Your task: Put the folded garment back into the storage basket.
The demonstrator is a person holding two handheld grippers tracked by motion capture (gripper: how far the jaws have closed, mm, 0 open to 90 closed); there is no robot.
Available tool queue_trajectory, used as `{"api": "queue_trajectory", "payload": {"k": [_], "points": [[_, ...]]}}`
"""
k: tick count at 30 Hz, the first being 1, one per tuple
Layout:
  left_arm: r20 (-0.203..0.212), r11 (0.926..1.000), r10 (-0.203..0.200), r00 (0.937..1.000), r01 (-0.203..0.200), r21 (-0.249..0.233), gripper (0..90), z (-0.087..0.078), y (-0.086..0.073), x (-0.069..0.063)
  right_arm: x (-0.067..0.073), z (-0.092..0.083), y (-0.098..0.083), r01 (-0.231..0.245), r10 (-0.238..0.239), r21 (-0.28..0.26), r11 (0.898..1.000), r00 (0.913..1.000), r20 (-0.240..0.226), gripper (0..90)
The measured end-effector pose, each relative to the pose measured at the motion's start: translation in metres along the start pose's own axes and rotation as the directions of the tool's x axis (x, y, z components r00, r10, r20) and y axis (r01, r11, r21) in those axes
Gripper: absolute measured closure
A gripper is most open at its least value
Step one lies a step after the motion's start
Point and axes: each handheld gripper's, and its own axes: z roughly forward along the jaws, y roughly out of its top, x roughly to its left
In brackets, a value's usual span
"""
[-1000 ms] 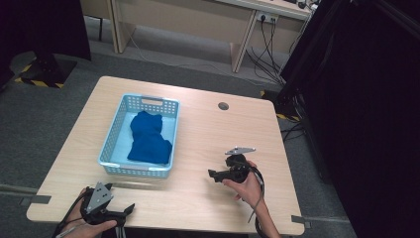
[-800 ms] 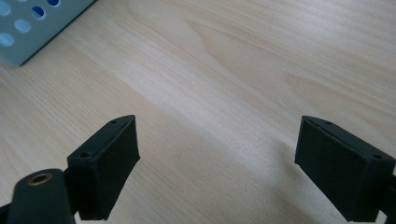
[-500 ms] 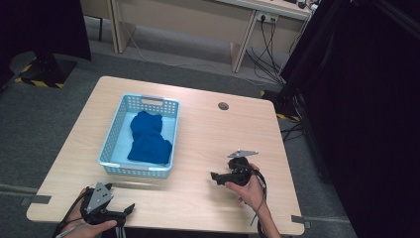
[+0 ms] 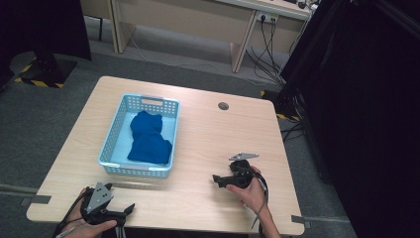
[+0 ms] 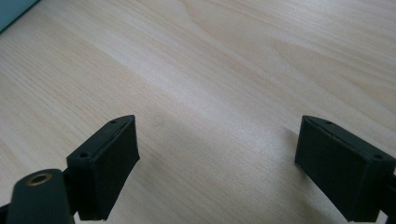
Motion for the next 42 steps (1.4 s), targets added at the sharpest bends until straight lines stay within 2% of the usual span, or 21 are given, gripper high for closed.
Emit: {"api": "queue_trajectory", "payload": {"k": [7, 42], "points": [[0.0, 1.0, 0.0, 1.0, 0.0, 0.0, 0.0, 0.0, 0.0, 0.0, -0.003, -0.002, -0.003, -0.001, 0.001, 0.001, 1.0, 0.9995, 0.031, 13.2], [0.0, 1.0, 0.0, 1.0, 0.0, 0.0, 0.0, 0.0, 0.0, 0.0, -0.01, -0.018, -0.024, -0.022, 0.022, -0.01, 1.0, 0.9974, 0.068, 12.2]]}}
